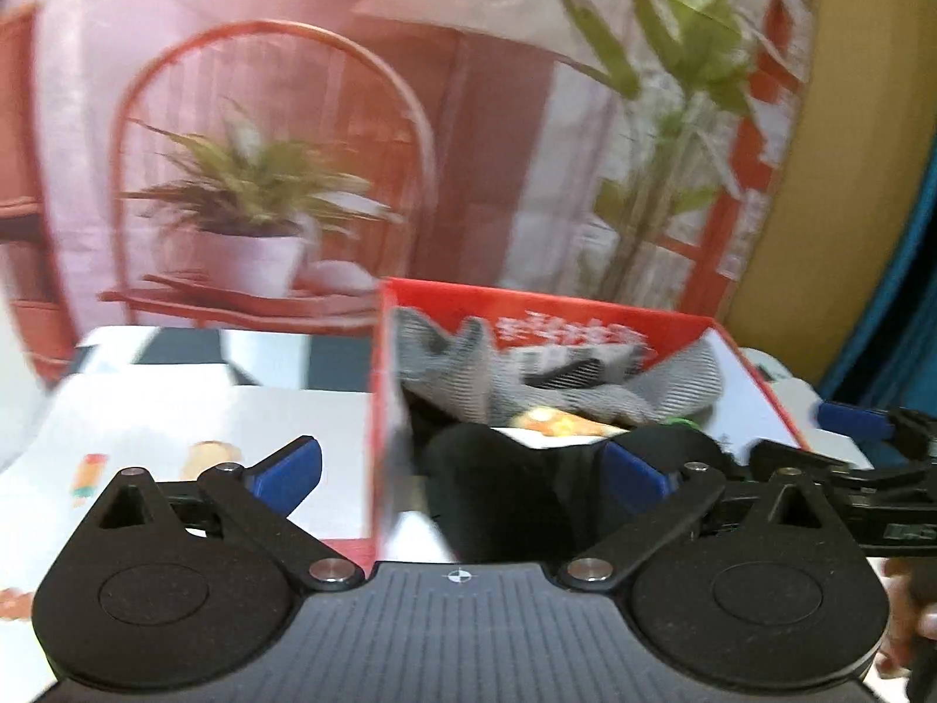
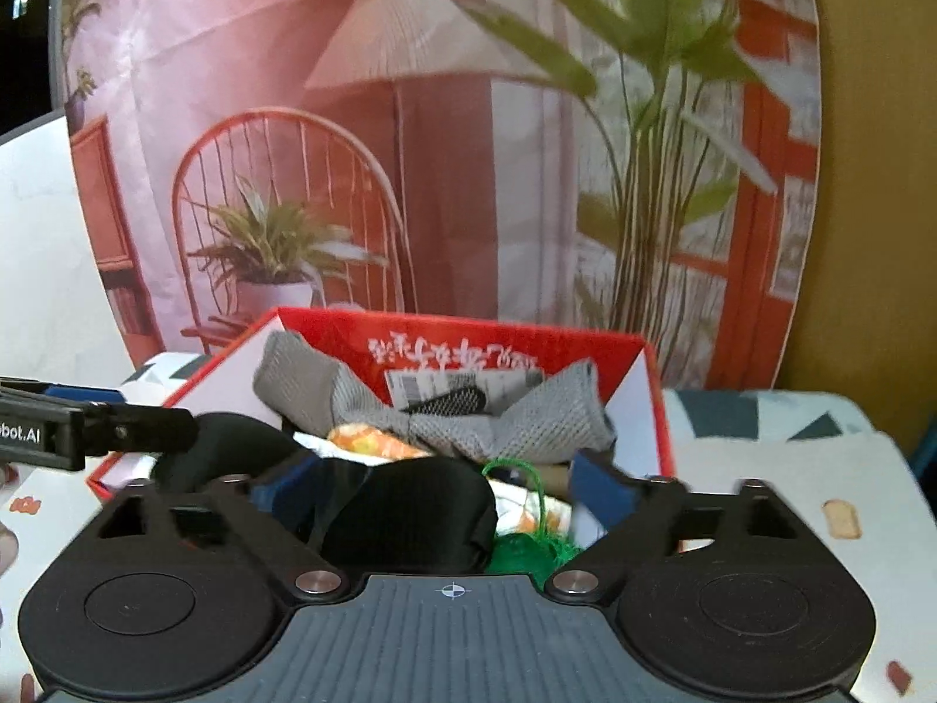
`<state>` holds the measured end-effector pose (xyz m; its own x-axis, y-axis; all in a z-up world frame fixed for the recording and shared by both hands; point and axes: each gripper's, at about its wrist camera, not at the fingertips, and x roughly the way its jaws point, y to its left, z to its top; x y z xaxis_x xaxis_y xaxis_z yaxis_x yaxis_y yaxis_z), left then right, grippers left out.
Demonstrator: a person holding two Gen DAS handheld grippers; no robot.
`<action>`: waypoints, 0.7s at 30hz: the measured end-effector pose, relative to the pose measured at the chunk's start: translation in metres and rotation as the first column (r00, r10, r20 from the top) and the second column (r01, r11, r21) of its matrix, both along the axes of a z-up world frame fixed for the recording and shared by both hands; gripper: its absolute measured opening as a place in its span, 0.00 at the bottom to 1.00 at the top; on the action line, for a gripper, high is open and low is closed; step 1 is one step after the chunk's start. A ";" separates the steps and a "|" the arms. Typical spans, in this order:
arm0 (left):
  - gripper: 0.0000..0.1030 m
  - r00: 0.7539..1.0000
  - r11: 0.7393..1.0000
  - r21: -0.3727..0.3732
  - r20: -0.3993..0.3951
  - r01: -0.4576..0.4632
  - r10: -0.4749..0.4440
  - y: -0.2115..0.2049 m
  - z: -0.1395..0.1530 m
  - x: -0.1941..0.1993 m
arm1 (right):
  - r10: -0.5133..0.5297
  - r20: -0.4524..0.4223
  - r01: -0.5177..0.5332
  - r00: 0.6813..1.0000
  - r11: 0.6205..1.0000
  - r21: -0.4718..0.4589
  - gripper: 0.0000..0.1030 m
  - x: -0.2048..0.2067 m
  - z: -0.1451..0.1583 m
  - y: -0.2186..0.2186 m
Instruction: Organize soft objects
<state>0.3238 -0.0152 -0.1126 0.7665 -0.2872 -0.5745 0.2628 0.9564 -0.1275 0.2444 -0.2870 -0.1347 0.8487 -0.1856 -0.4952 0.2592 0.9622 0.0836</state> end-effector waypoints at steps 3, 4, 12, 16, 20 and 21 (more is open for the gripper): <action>1.00 0.998 0.998 0.007 0.020 -0.066 0.066 0.011 0.011 -0.017 | 0.024 0.035 -0.025 0.999 1.000 0.015 1.00 -0.013 0.012 0.004; 1.00 0.997 0.997 0.007 0.023 -0.080 0.080 0.014 0.016 -0.022 | 0.032 0.045 -0.032 0.998 0.999 0.016 1.00 -0.019 0.017 0.007; 1.00 0.989 0.991 0.049 0.085 -0.127 0.123 0.021 0.047 -0.079 | 0.072 0.086 -0.072 0.994 0.997 0.004 1.00 -0.056 0.048 0.033; 1.00 0.987 0.992 0.027 0.111 -0.120 0.117 0.026 0.063 -0.111 | 0.052 0.120 -0.053 0.991 0.999 -0.001 1.00 -0.080 0.061 0.044; 1.00 0.978 0.988 0.030 0.146 -0.153 0.148 0.027 0.076 -0.144 | 0.011 0.138 -0.006 0.990 0.999 -0.035 1.00 -0.108 0.076 0.057; 1.00 0.977 0.988 0.031 0.157 -0.153 0.147 0.027 0.079 -0.152 | -0.001 0.143 0.008 0.990 0.999 -0.048 1.00 -0.115 0.079 0.060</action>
<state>0.1716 0.0116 -0.0332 0.8790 -0.1403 -0.4557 0.1294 0.9901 -0.0553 0.1289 -0.2272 -0.0556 0.9091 -0.2106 -0.3595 0.2526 0.9648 0.0736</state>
